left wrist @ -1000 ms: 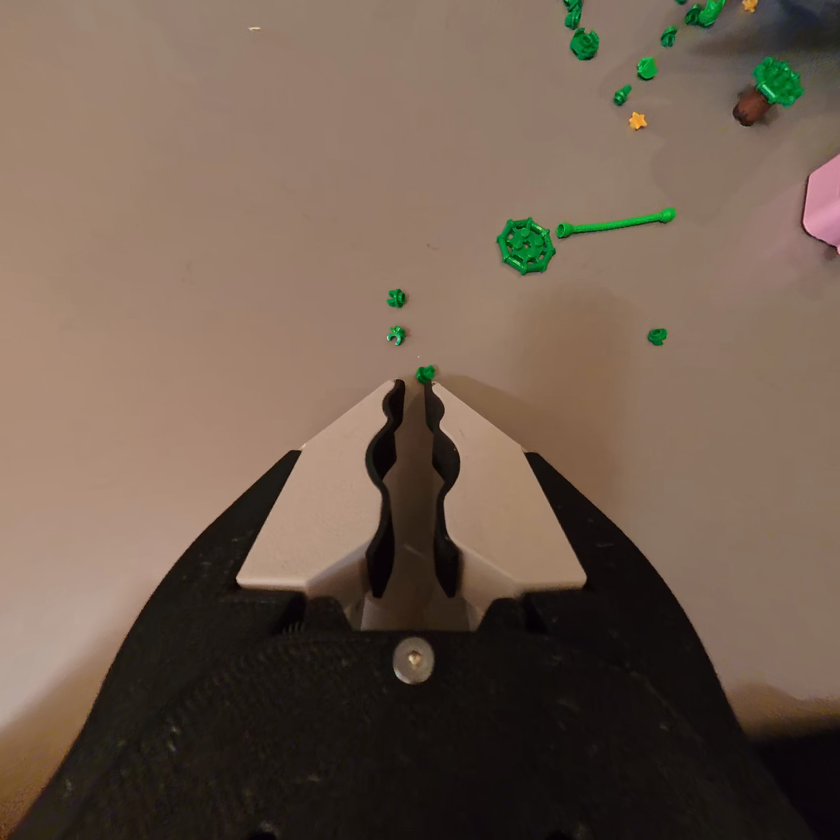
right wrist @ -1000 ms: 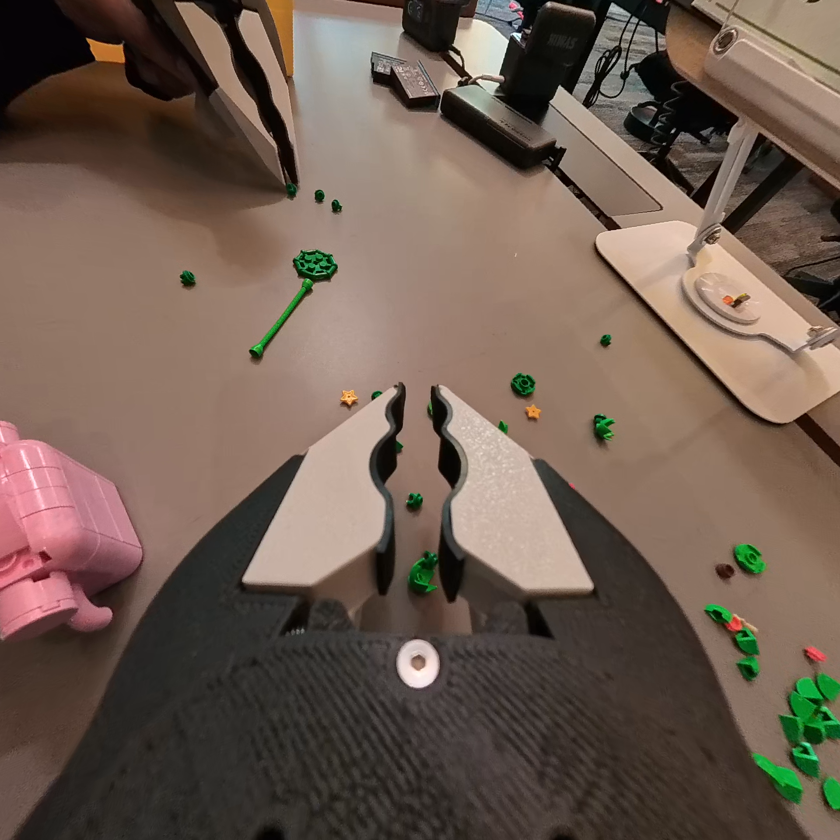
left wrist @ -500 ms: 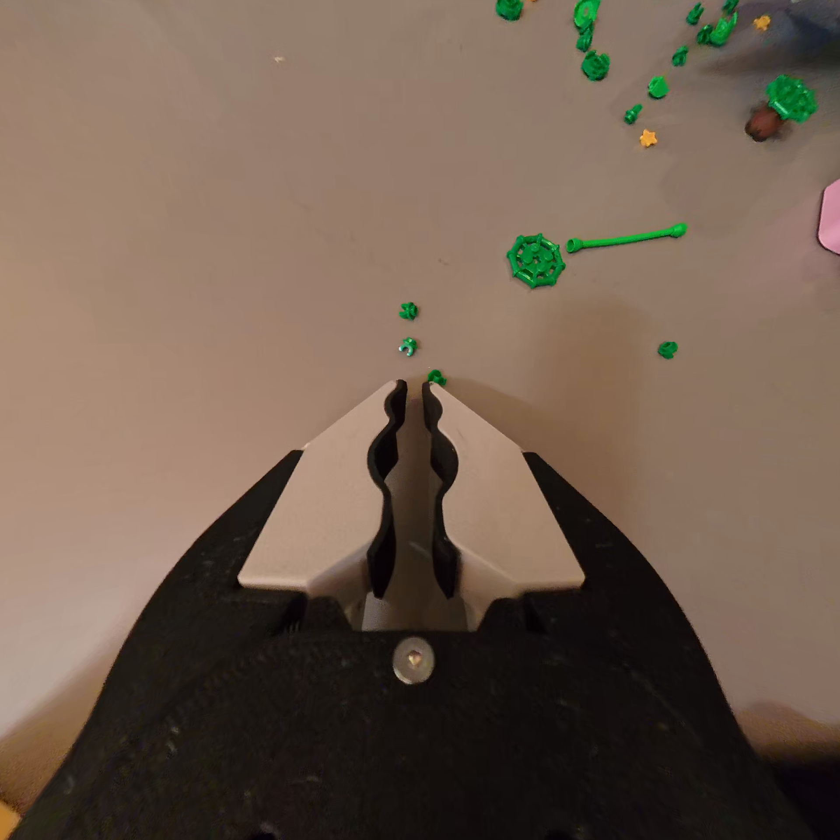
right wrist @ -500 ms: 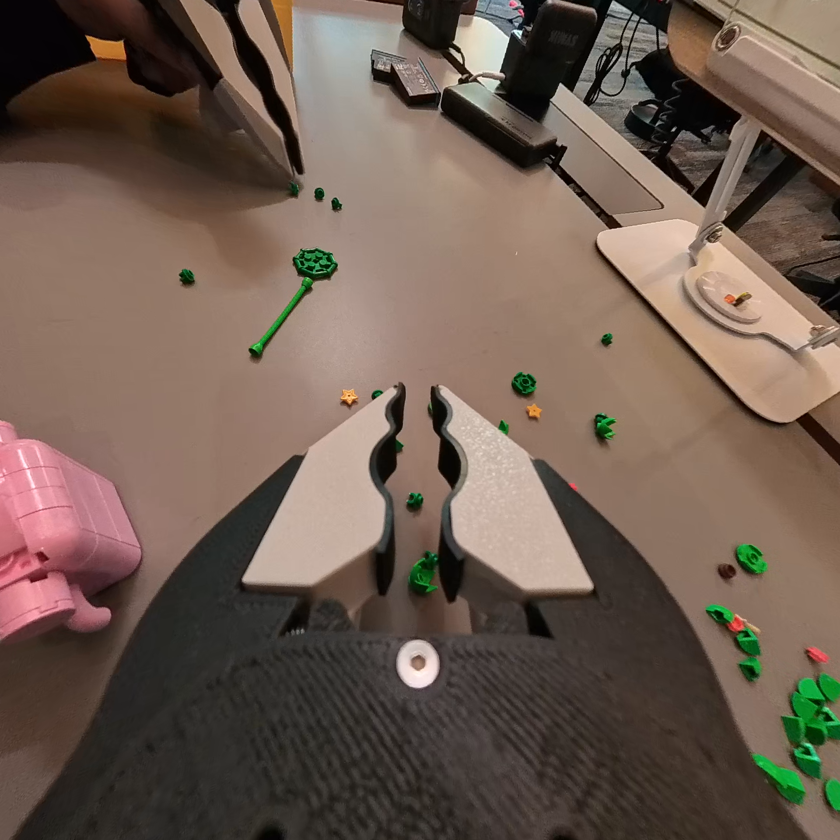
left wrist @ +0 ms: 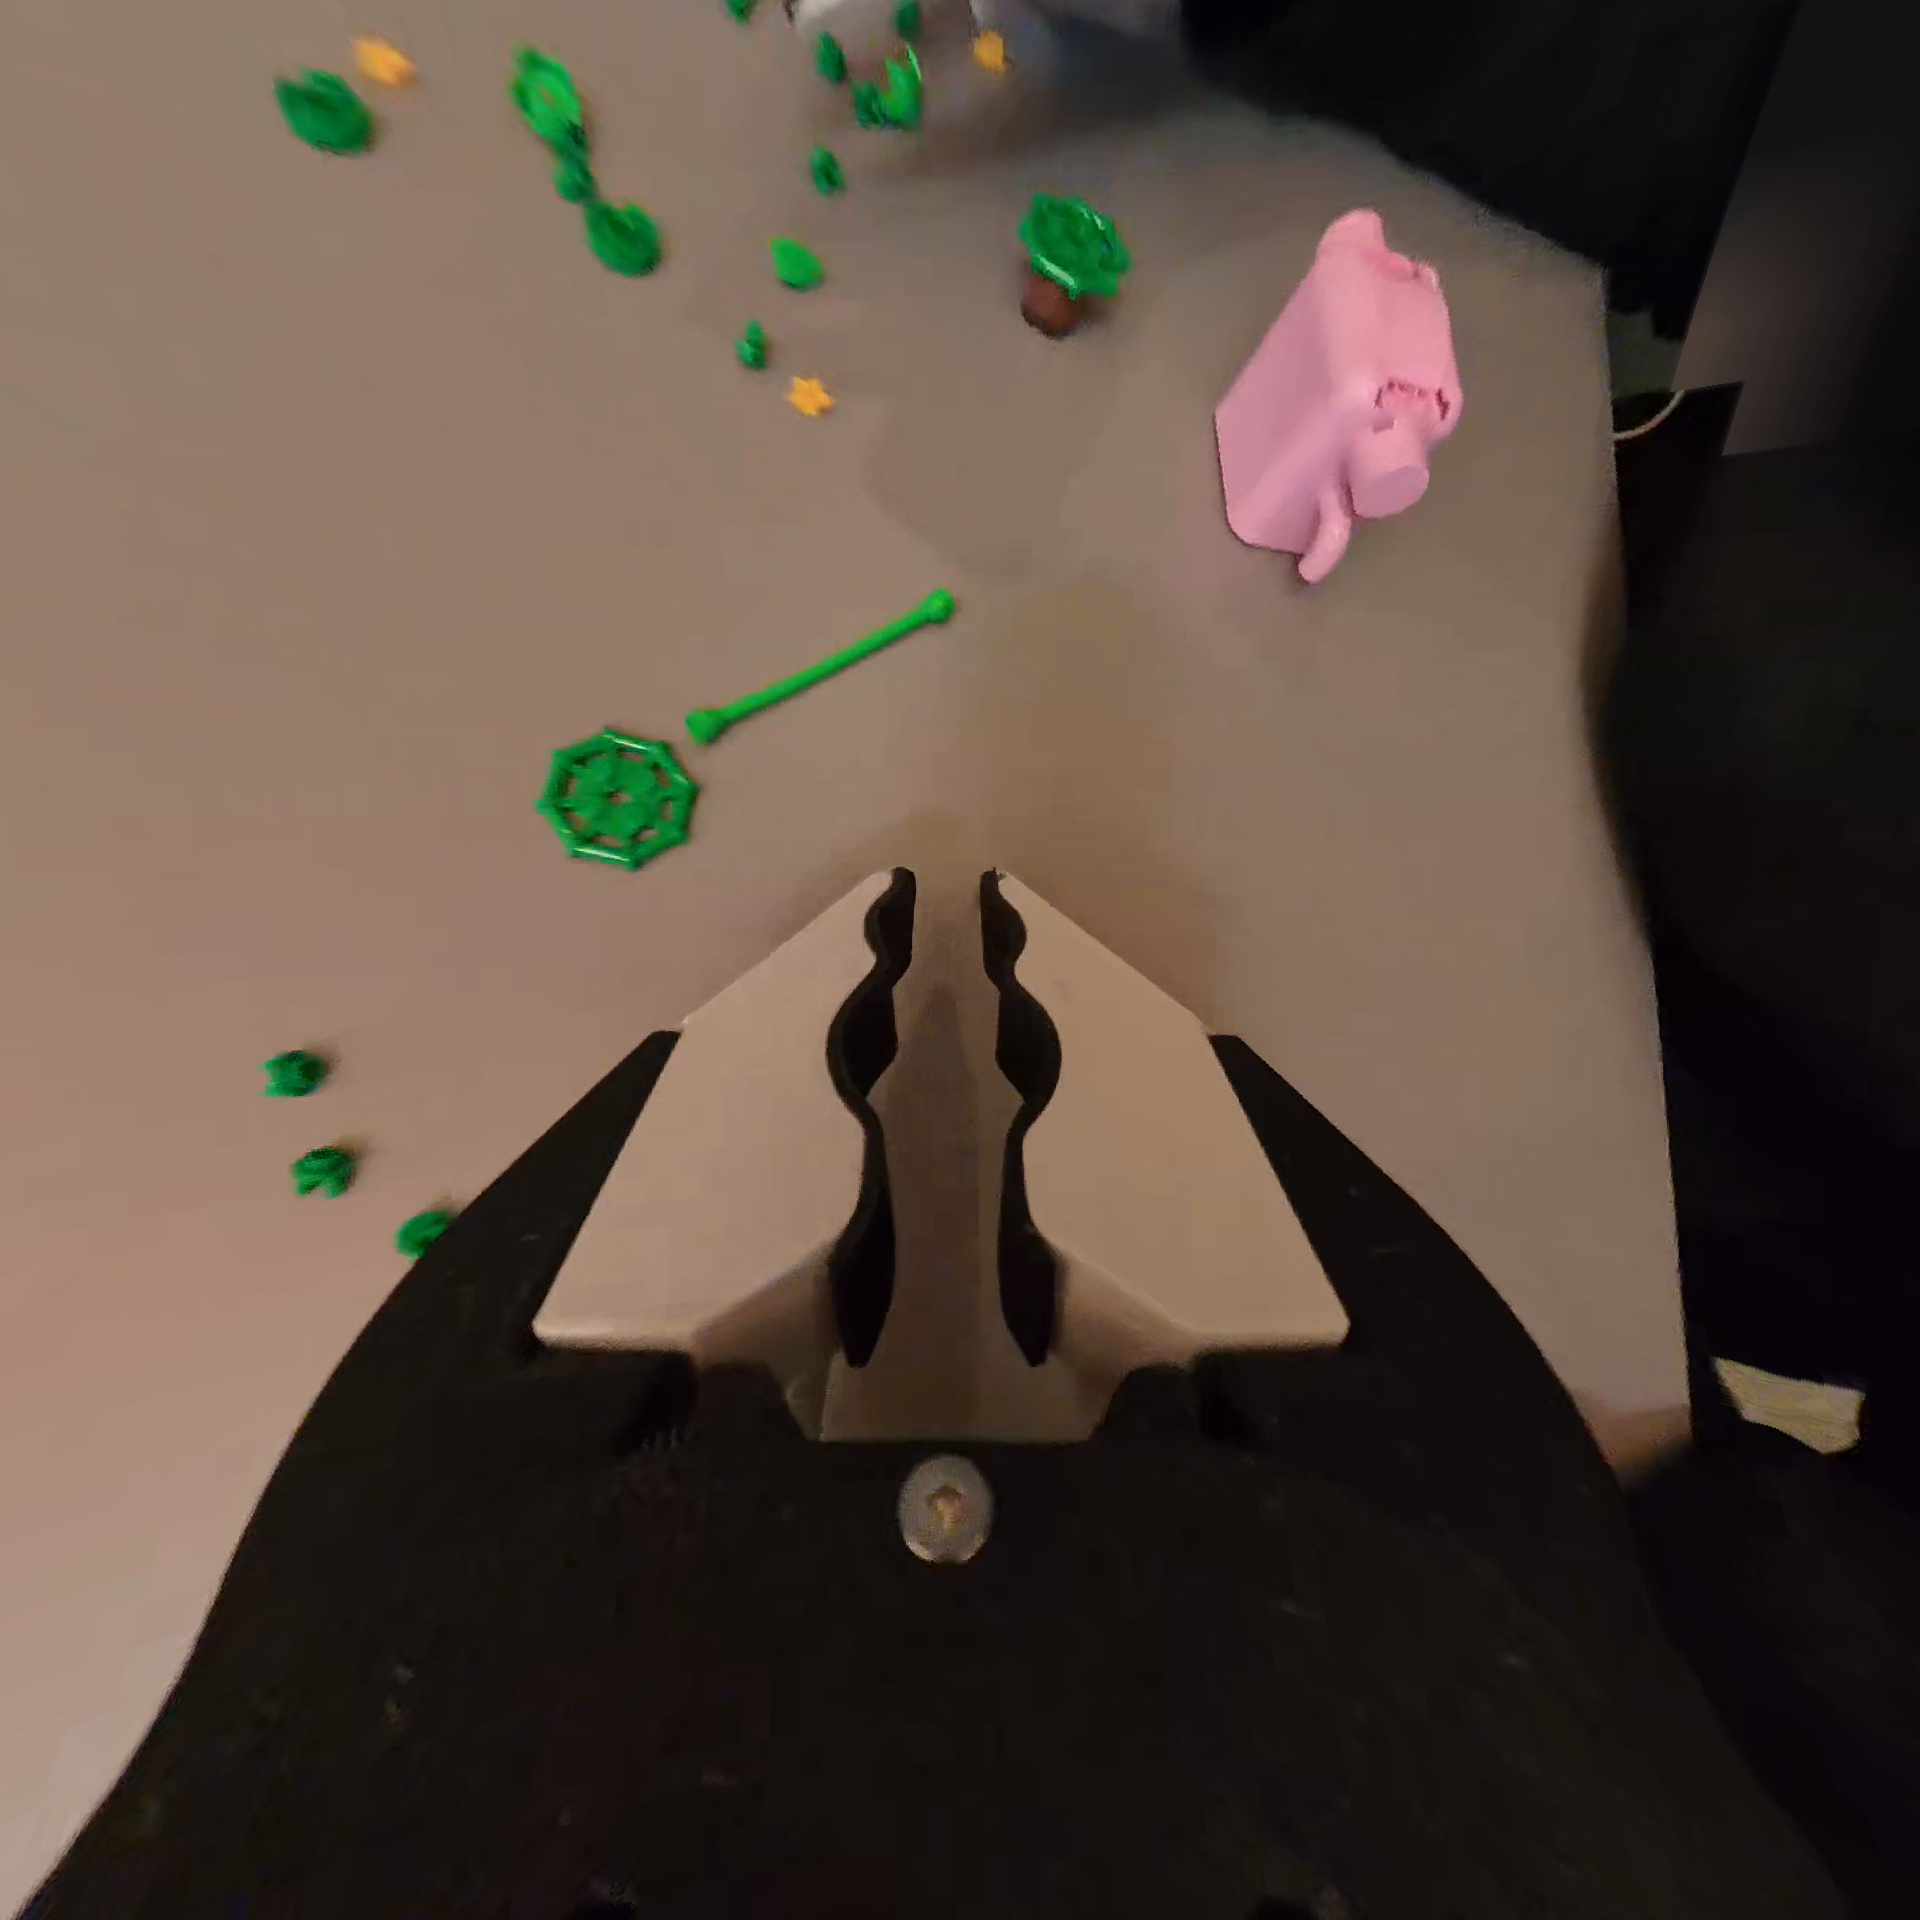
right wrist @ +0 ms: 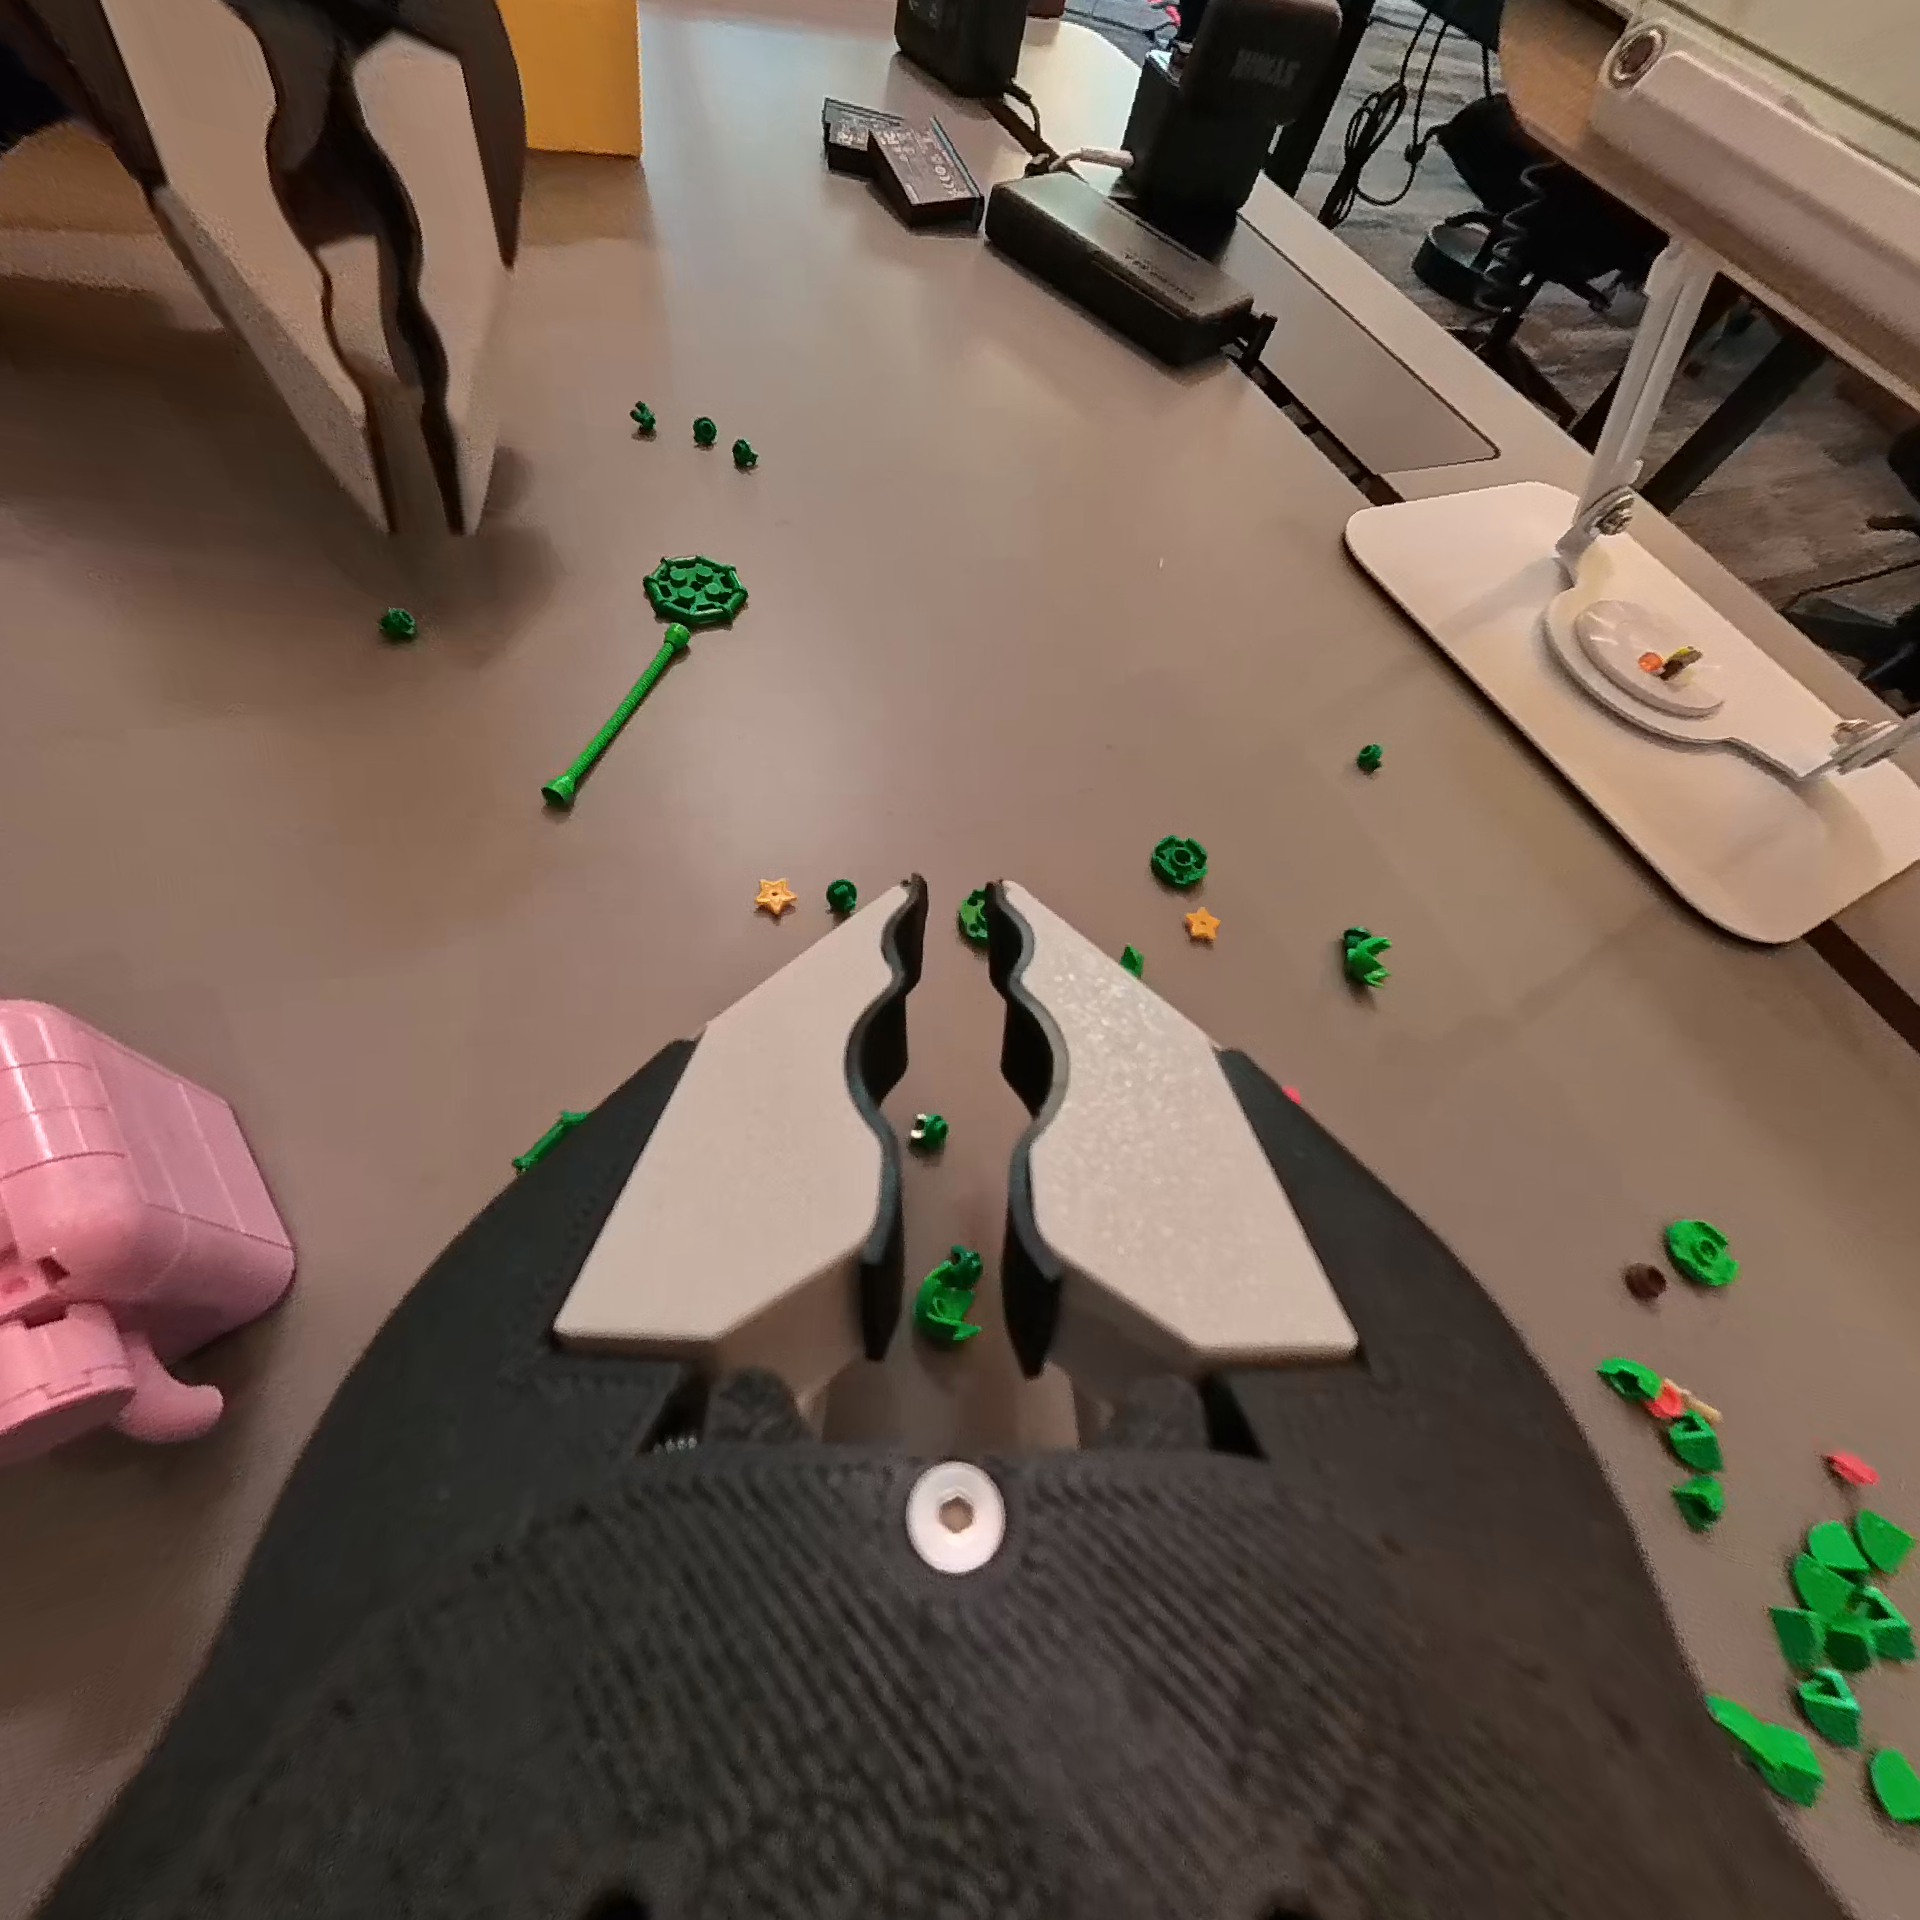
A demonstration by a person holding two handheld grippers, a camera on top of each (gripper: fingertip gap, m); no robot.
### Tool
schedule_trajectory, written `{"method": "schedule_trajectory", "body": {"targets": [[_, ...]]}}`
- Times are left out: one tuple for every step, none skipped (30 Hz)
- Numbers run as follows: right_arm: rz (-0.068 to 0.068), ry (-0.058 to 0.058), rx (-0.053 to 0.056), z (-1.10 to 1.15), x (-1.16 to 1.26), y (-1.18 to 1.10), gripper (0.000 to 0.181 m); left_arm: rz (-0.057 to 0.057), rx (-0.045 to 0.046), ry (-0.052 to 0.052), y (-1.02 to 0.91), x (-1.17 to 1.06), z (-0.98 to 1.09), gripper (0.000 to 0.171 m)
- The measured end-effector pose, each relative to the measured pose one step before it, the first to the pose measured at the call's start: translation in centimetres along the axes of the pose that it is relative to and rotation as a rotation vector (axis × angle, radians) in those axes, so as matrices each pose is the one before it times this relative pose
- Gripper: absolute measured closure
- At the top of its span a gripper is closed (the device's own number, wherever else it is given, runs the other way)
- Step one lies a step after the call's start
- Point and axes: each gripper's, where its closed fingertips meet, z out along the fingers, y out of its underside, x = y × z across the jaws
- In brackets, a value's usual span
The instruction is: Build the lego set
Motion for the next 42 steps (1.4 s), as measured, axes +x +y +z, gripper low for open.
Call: {"method": "schedule_trajectory", "body": {"targets": [[0.0009,-0.0024,-0.0003,0.031,-0.047,0.019,0.171,-0.0206,-0.02521,0.0226,0.372,0.232,0.467,0.160],[-0.0009,-0.0018,-0.0010,0.037,-0.062,0.015,0.171,-0.0169,-0.02457,0.0084,0.379,0.021,0.406,0.156],[-0.0016,-0.0017,-0.0012,0.038,-0.064,0.016,0.171,-0.0083,-0.01999,-0.0034,0.305,-0.135,0.312,0.153],[-0.0014,-0.0022,-0.0006,0.040,-0.080,-0.005,0.171,-0.0034,-0.01461,-0.0037,0.199,-0.091,0.224,0.151],[0.0008,-0.0037,0.0015,0.034,-0.092,-0.030,0.171,0.0018,0.00100,0.0029,-0.072,0.069,0.089,0.151],[0.0050,-0.0059,0.0047,0.011,-0.092,-0.061,0.172,0.0058,0.00091,-0.0059,-0.098,-0.021,0.042,0.149],[0.0079,-0.0059,0.0054,0.003,-0.054,-0.063,0.171,0.0093,-0.00353,-0.0074,0.007,-0.020,0.048,0.149],[0.0082,-0.0042,0.0040,-0.018,0.004,-0.031,0.172,0.0087,-0.00053,-0.0006,-0.036,0.080,0.069,0.149],[0.0070,-0.0017,0.0029,-0.033,0.052,-0.001,0.171,0.0034,-0.00110,0.0013,-0.038,0.076,0.087,0.149],[0.0056,-0.0001,0.0020,-0.024,0.077,0.013,0.172,0.0017,-0.00278,-0.0024,-0.042,-0.007,0.093,0.151],[0.0045,0.0000,0.0016,-0.025,0.069,0.002,0.172,0.0072,-0.00490,-0.0083,-0.016,-0.050,0.070,0.153],[0.0033,-0.0007,0.0012,-0.009,0.021,0.001,0.172,0.0123,-0.00628,-0.0137,0.006,-0.095,0.052,0.155],[0.0016,-0.0009,0.0010,-0.003,-0.003,-0.017,0.172,0.0128,-0.00706,-0.0186,0.000,-0.139,0.050,0.158],[-0.0005,-0.0004,0.0001,0.011,-0.022,0.001,0.172,0.0090,-0.00482,-0.0162,-0.053,-0.108,0.041,0.159],[-0.0016,-0.0003,-0.0014,0.022,-0.037,0.019,0.172,0.0023,-0.00720,-0.0086,-0.043,-0.008,0.038,0.158],[-0.0013,-0.0007,-0.0013,0.032,-0.041,0.013,0.171,0.0018,-0.01112,-0.0092,0.021,-0.001,0.015,0.158],[-0.0006,-0.0008,-0.0003,0.011,-0.036,0.004,0.171,0.0027,-0.00990,-0.0138,0.031,-0.087,-0.019,0.158],[-0.0001,-0.0006,-0.0004,0.013,-0.015,0.007,0.171,-0.0001,-0.00873,-0.0194,0.040,-0.227,-0.042,0.158],[0.0001,0.0000,-0.0003,-0.005,0.008,0.007,0.171,0.0007,-0.00693,-0.0170,0.049,-0.241,-0.040,0.159],[-0.0001,0.0006,0.0002,-0.014,0.016,-0.005,0.172,0.0010,-0.00405,-0.0129,0.051,-0.201,-0.054,0.161],[0.0000,0.0007,0.0007,-0.015,0.017,-0.021,0.172,0.0014,0.00223,-0.0110,0.017,-0.212,-0.068,0.163],[-0.0002,0.0005,0.0005,-0.022,0.004,-0.018,0.172,0.0021,0.00664,-0.0097,0.036,-0.245,-0.103,0.168],[-0.0010,0.0009,0.0002,-0.013,0.009,-0.019,0.172,-0.0028,0.00730,-0.0127,0.072,-0.353,-0.125,0.168],[-0.0020,0.0012,0.0000,-0.017,-0.001,-0.019,0.172,-0.0066,0.00637,-0.0061,0.125,-0.290,-0.157,0.169],[-0.0025,0.0012,-0.0005,-0.005,-0.004,-0.010,0.172,-0.0083,0.00433,-0.0071,0.172,-0.319,-0.204,0.169],[-0.0025,0.0010,-0.0013,0.002,-0.005,0.006,0.172,-0.0067,0.00153,-0.0164,0.218,-0.480,-0.285,0.169],[-0.0023,0.0007,-0.0018,0.012,-0.007,0.018,0.172,-0.0071,0.00420,-0.0239,0.233,-0.594,-0.406,0.170],[-0.0022,0.0008,-0.0014,-0.001,0.000,0.011,0.172,-0.0100,0.00670,-0.0244,0.262,-0.611,-0.550,0.170],[-0.0019,0.0009,-0.0003,-0.007,-0.004,-0.010,0.172,-0.0146,0.01260,-0.0271,0.280,-0.710,-0.709,0.170],[-0.0010,0.0005,0.0007,-0.015,-0.009,-0.026,0.172,-0.0176,0.01985,-0.0321,0.268,-0.854,-0.809,0.170],[0.0000,-0.0002,0.0014,-0.008,-0.004,-0.034,0.172,-0.0207,0.01906,-0.0280,0.358,-0.842,-0.805,0.170],[0.0007,-0.0009,0.0013,-0.001,-0.029,-0.026,0.172,-0.0223,0.01289,-0.0262,0.491,-0.853,-0.735,0.170],[0.0010,-0.0014,0.0002,0.028,-0.022,0.007,0.172,-0.0199,0.00896,-0.0225,0.527,-0.774,-0.594,0.171],[0.0011,-0.0019,-0.0011,0.040,-0.031,0.049,0.172,-0.0160,0.01006,-0.0090,0.412,-0.479,-0.417,0.171],[0.0011,-0.0021,-0.0027,0.066,-0.033,0.074,0.171,-0.0136,0.00782,-0.0104,0.277,-0.428,-0.263,0.171],[0.0009,-0.0019,-0.0032,0.067,-0.030,0.091,0.171,-0.0074,0.00647,-0.0107,0.124,-0.317,-0.124,0.171],[0.0008,-0.0016,-0.0030,0.062,-0.015,0.081,0.171,-0.0026,0.00361,-0.0022,0.024,-0.105,0.019,0.171],[0.0007,-0.0011,-0.0018,0.043,-0.011,0.055,0.171,0.0001,-0.00109,-0.0044,0.009,-0.090,0.145,0.171],[0.0005,-0.0003,-0.0007,0.023,0.005,0.032,0.171,0.0040,-0.00496,-0.0053,0.042,-0.071,0.249,0.171],[0.0004,0.0004,0.0000,-0.003,0.012,0.003,0.171,0.0048,-0.00951,0.0015,0.116,0.055,0.317,0.171],[0.0004,0.0006,0.0007,-0.011,0.012,-0.012,0.171,0.0020,-0.01248,0.0029,0.175,0.072,0.314,0.171],[0.0002,0.0005,0.0010,-0.025,0.018,-0.018,0.172,0.0004,-0.01305,-0.0018,0.192,-0.030,0.296,0.171]]}}
